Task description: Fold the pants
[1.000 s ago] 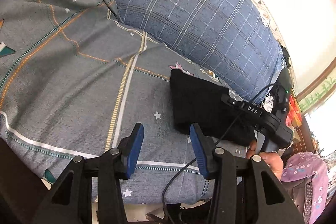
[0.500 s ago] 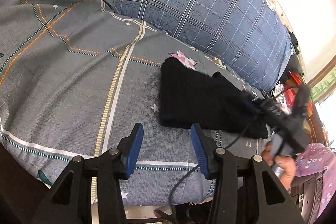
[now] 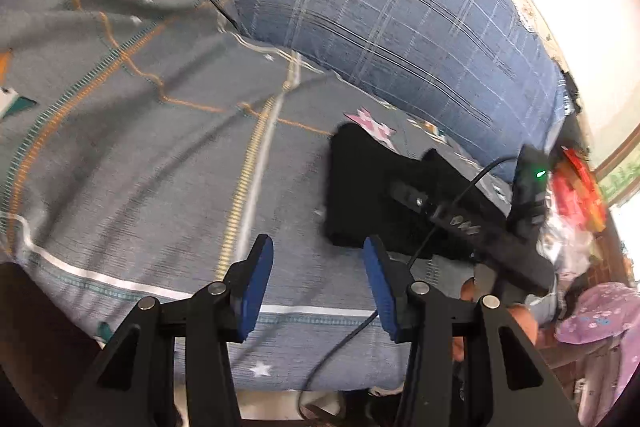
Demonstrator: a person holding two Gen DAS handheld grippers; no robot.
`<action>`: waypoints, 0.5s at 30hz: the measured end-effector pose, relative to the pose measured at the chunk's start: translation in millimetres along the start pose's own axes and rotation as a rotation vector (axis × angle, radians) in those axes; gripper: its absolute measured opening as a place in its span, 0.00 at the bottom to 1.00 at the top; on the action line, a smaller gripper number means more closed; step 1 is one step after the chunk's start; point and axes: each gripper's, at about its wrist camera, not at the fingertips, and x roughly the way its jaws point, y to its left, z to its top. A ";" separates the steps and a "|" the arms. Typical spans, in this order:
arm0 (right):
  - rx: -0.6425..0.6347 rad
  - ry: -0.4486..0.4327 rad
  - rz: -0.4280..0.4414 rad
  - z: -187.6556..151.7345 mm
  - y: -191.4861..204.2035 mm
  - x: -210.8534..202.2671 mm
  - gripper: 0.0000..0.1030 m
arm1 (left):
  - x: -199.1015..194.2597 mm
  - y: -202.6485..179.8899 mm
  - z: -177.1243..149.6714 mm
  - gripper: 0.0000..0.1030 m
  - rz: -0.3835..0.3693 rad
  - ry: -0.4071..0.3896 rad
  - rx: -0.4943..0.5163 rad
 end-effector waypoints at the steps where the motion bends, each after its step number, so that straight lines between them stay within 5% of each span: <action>1: -0.015 -0.018 -0.043 -1.6 -6.0 2.3 0.25 | -2.2 1.1 0.1 0.46 0.021 -0.009 0.007; 5: 0.048 -0.039 0.006 -2.3 -22.7 -14.1 0.25 | -4.8 10.5 1.7 0.47 0.048 -0.013 -0.004; 9: 0.060 -0.171 -0.063 -11.2 -32.7 -65.4 0.56 | -5.1 7.6 2.8 0.48 0.066 -0.014 0.024; 15: 0.240 -0.282 -0.108 -39.0 -91.7 -122.2 0.58 | 4.7 -15.5 5.0 0.48 0.076 0.007 0.086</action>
